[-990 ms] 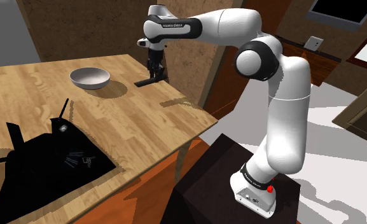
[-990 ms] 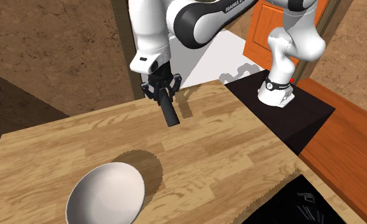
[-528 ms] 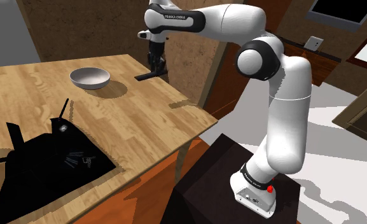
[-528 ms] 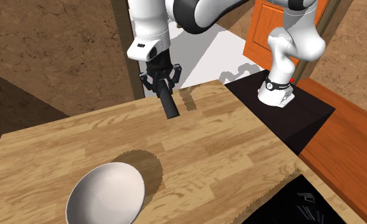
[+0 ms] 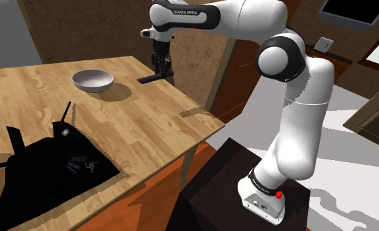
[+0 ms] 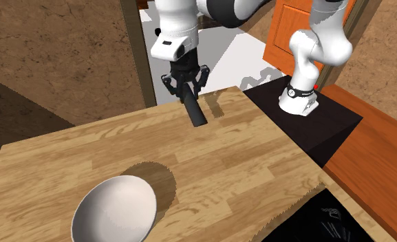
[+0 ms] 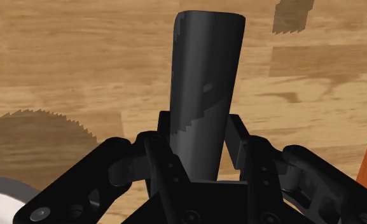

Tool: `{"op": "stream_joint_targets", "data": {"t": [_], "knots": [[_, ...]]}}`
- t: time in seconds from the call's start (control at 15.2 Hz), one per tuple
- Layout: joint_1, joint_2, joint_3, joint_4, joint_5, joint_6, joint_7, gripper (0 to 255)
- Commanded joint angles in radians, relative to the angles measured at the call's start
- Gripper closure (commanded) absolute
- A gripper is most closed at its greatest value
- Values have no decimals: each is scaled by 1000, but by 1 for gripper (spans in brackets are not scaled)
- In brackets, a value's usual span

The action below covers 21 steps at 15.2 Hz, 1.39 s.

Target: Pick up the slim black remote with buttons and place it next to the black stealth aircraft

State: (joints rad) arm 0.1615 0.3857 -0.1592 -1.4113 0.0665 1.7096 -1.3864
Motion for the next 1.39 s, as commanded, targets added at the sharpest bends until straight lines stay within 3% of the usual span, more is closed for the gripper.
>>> {"op": "stream_joint_targets", "data": {"t": [0.0, 0.59, 1.32], "knots": [[29, -55, 9, -76, -8, 24, 36, 255], [148, -261, 74, -359, -32, 107, 216, 255], [276, -411, 191, -548, -22, 154, 456, 255]]}}
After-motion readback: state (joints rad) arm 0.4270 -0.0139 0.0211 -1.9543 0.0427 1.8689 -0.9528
